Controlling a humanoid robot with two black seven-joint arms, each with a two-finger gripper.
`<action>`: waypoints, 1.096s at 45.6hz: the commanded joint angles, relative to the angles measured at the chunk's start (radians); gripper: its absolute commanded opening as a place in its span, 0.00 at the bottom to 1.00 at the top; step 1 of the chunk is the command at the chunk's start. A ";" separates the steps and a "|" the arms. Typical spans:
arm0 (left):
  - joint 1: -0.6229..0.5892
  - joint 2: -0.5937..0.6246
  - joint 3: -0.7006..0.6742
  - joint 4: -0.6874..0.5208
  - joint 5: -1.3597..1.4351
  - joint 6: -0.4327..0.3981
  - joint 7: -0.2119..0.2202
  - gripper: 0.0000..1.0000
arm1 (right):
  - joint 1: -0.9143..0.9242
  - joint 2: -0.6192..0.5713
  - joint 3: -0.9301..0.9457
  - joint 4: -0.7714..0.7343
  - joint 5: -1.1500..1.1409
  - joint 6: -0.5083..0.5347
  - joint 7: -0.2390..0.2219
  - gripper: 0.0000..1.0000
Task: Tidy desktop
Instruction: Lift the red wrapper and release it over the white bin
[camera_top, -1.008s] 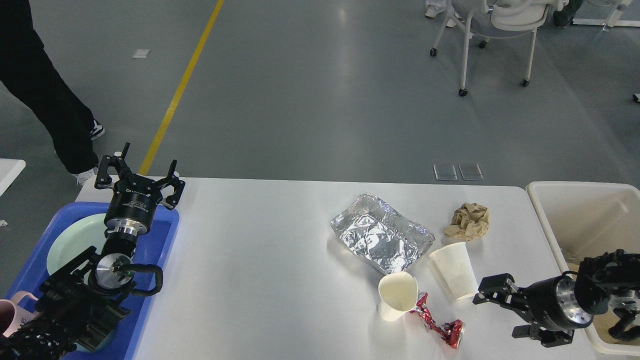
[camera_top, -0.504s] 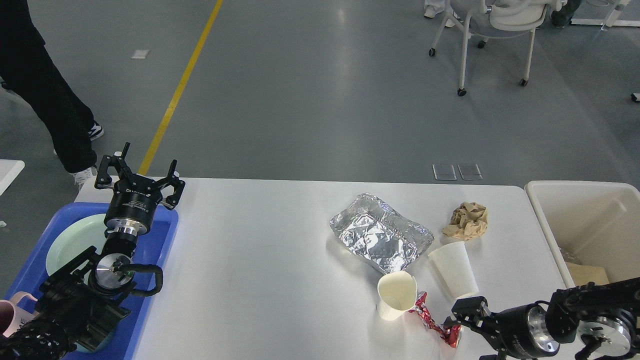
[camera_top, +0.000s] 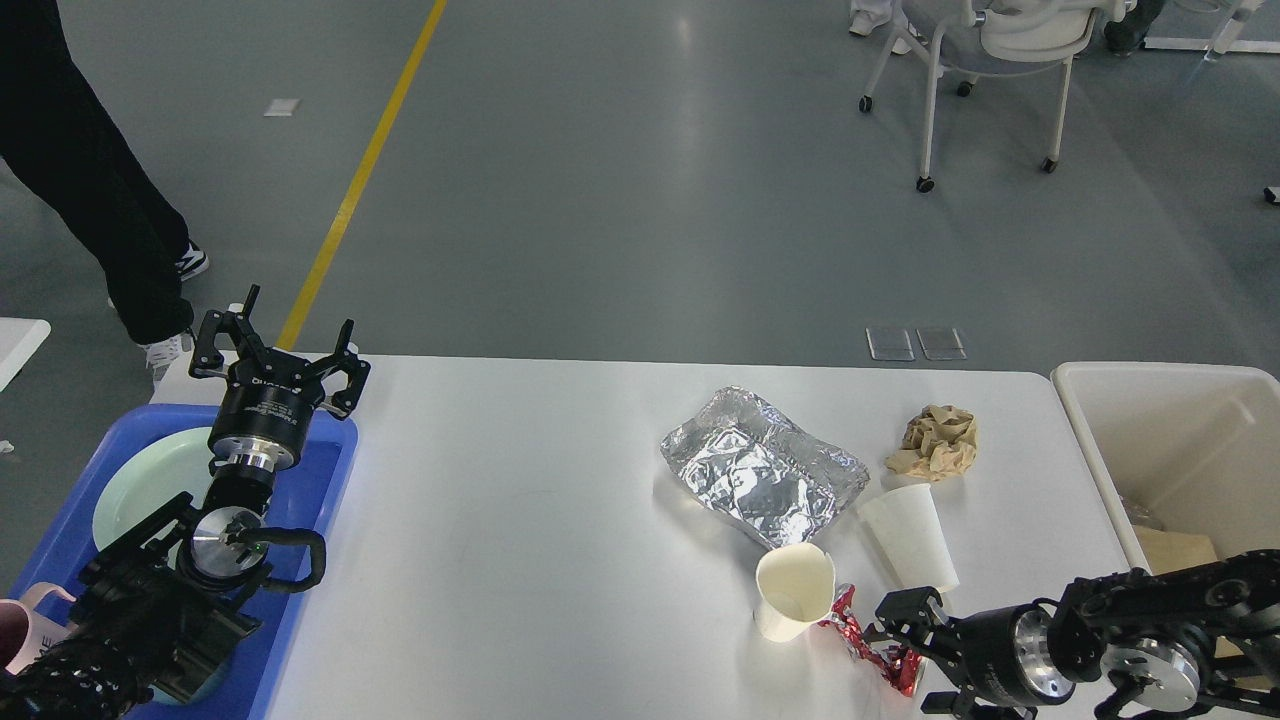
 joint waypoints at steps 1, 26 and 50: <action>0.000 0.000 0.000 0.000 0.000 -0.001 0.000 0.97 | -0.002 0.013 -0.003 -0.003 -0.003 -0.012 0.009 0.32; 0.000 0.000 0.000 0.000 0.000 0.000 0.000 0.97 | 0.000 0.000 -0.011 -0.003 -0.004 -0.017 0.008 0.00; 0.000 0.000 0.000 0.000 0.000 -0.001 0.000 0.97 | 0.156 -0.242 -0.044 0.116 -0.035 0.108 0.006 0.00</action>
